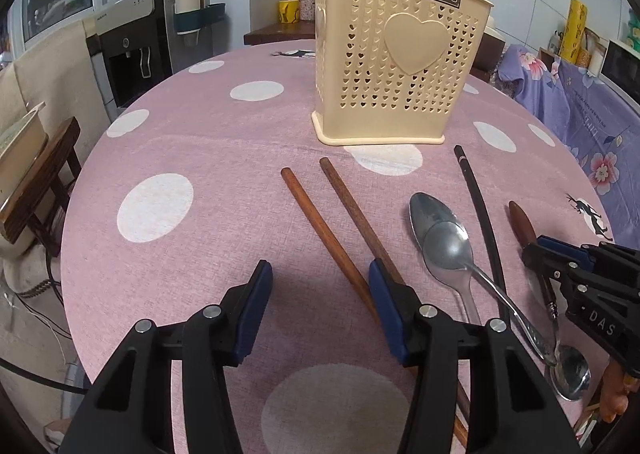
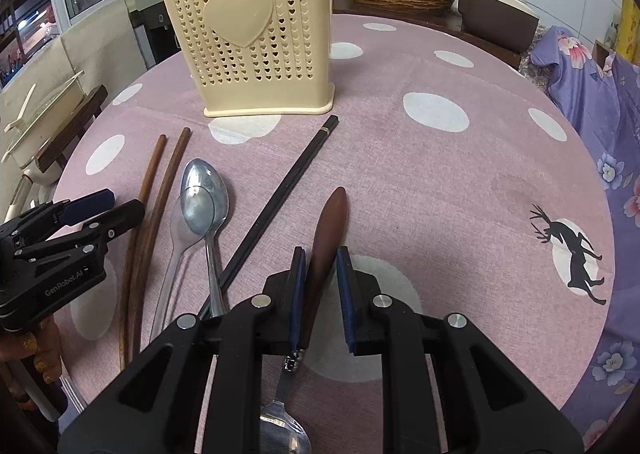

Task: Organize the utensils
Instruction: 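Close right tool on the wooden-handled spoon while left tool approaches a brown chopstick, then close left tool on the brown chopstick while right tool holds the spoon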

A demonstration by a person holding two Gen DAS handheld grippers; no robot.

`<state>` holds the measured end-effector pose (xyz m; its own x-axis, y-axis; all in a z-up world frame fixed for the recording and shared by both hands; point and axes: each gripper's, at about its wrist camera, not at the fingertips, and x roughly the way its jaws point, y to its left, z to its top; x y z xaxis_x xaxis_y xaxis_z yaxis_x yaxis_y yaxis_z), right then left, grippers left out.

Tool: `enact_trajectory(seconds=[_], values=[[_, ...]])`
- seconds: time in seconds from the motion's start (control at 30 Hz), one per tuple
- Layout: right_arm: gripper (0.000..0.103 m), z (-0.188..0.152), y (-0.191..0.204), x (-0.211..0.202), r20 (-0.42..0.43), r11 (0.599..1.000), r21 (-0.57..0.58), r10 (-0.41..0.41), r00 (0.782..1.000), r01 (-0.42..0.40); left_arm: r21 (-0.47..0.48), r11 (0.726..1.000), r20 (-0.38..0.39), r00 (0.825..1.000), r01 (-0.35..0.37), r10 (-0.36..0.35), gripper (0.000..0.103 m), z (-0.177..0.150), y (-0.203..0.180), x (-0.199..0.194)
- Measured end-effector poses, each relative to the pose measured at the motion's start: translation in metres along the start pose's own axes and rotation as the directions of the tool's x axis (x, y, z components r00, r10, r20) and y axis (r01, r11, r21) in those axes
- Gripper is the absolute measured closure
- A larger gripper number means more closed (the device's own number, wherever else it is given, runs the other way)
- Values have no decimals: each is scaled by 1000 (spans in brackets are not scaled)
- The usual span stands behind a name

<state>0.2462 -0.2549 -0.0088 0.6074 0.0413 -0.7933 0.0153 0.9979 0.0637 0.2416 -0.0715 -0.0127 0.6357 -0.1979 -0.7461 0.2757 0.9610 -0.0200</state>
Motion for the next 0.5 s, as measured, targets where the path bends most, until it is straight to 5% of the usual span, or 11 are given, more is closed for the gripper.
enact_trajectory(seconds=[0.5], values=[[86,13,8,10,-12,998,12,-59,998,60,5,1000,-34,999,-19,19,53,27,8,22]])
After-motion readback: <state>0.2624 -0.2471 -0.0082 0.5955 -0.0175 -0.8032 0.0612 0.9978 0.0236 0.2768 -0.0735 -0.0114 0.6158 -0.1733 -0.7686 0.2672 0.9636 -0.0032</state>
